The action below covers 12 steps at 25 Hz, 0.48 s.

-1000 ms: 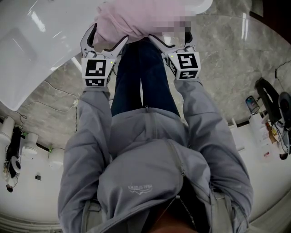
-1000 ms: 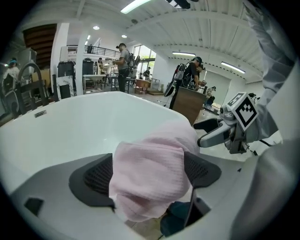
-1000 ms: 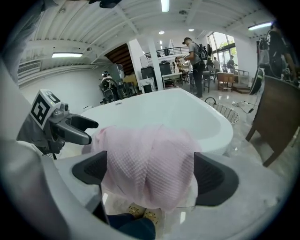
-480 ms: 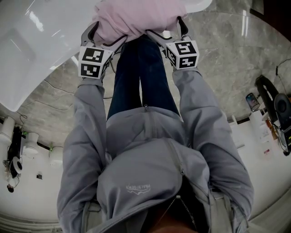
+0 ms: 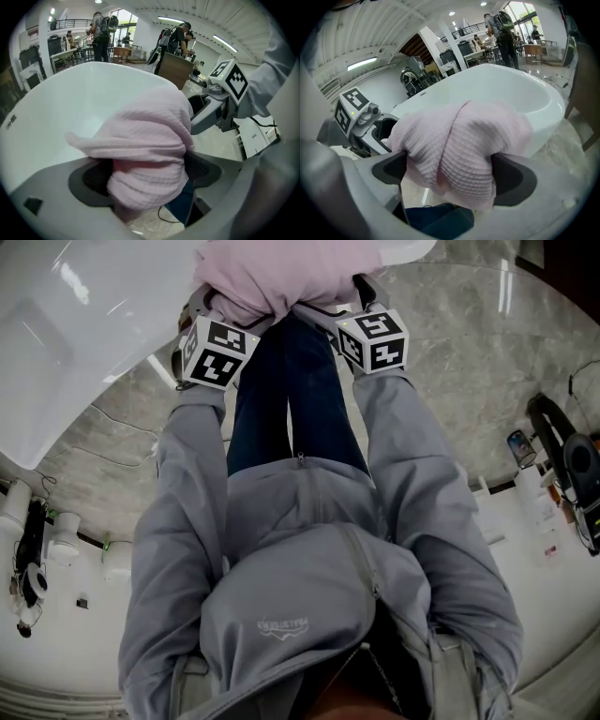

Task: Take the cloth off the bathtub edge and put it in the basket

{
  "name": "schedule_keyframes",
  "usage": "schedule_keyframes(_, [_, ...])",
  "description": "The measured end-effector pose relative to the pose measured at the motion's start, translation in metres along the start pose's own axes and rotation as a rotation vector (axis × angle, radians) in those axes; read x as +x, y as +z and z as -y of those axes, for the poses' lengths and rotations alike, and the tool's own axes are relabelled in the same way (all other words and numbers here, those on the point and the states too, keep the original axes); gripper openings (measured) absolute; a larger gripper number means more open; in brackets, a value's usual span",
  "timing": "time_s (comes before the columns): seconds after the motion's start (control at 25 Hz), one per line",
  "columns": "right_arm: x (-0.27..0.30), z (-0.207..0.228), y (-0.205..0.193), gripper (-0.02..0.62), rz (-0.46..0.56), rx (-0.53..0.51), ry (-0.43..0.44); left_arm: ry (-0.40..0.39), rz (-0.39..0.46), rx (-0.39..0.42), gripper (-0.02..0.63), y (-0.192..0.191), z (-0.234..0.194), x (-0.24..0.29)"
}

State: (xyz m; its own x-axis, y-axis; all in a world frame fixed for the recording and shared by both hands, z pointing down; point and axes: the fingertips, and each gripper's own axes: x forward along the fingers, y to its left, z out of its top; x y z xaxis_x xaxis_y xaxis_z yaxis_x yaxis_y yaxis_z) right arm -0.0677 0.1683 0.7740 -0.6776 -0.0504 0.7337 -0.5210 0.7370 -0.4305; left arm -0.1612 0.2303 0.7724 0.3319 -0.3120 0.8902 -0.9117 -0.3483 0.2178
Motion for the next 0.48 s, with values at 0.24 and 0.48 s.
schedule_keyframes(0.24, [0.0,-0.013,0.002,0.512,-0.016,0.053,0.043,0.04,-0.032,0.052,0.454,0.005,0.003,0.006])
schedule_keyframes(0.48, [-0.011,-0.029,0.007,0.325,-0.033,0.033,0.055,0.123,-0.051,0.136,0.448,0.006,0.005,0.0])
